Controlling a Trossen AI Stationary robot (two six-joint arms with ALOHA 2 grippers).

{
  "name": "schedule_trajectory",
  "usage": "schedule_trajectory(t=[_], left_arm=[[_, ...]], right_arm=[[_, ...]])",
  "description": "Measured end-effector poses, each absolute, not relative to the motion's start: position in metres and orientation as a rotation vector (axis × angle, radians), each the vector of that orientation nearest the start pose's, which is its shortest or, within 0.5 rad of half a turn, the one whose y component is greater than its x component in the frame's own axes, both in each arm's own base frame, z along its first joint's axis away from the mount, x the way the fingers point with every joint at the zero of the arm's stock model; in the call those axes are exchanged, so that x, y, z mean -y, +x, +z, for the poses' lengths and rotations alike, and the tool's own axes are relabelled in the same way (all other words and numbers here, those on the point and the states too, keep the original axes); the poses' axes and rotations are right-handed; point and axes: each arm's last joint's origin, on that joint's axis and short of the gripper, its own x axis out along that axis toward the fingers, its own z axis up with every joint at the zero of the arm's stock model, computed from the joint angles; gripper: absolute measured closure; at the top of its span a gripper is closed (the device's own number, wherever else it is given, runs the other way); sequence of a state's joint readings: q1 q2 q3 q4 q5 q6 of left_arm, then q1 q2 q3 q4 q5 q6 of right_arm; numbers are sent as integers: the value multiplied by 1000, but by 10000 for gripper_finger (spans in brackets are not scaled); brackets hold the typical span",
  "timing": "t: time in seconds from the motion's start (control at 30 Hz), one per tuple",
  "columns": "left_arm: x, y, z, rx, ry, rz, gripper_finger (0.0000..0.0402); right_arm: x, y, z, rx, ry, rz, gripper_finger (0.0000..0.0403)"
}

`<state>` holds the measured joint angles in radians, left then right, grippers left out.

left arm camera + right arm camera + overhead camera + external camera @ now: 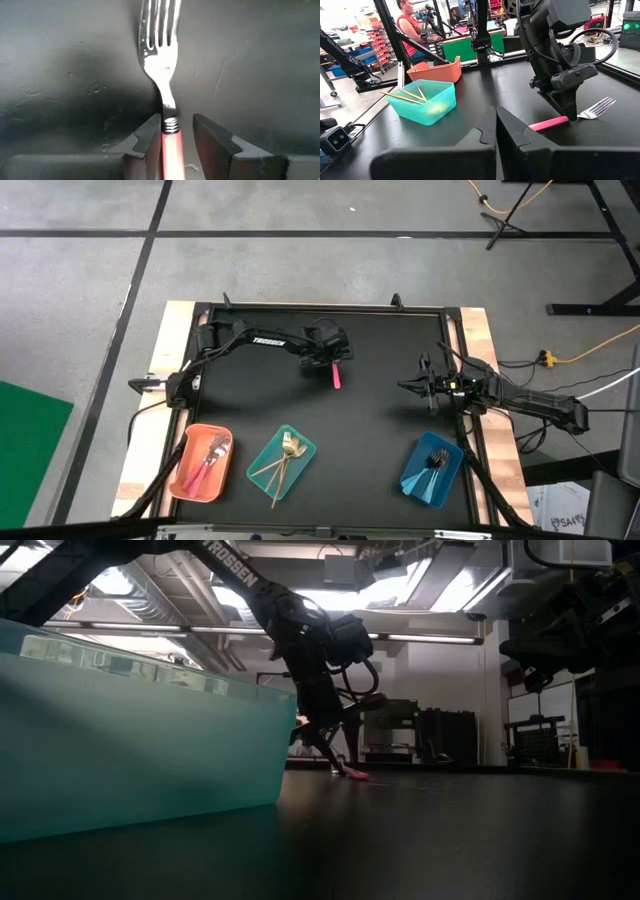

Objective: Sort silverware by color (type)
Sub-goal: Put the pink fork into the orange bin

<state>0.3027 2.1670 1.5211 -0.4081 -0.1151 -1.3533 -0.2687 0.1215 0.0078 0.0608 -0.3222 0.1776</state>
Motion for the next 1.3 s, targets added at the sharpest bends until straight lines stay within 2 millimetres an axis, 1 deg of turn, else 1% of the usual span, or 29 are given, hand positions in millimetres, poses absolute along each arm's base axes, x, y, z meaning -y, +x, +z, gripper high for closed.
schedule_trajectory(t=[0.5,0.73,0.97,1.3], left_arm=[[-138,419,136,-698,-1299,1091,293],[-136,415,135,-740,-1347,1131,293],[-133,408,134,-812,-1344,1171,293],[-130,402,132,-854,-1418,1245,293]], right_arm=[[19,102,162,-55,193,49,403],[19,102,162,-55,193,49,403],[19,102,162,-55,193,49,403],[19,102,162,-55,193,49,403]])
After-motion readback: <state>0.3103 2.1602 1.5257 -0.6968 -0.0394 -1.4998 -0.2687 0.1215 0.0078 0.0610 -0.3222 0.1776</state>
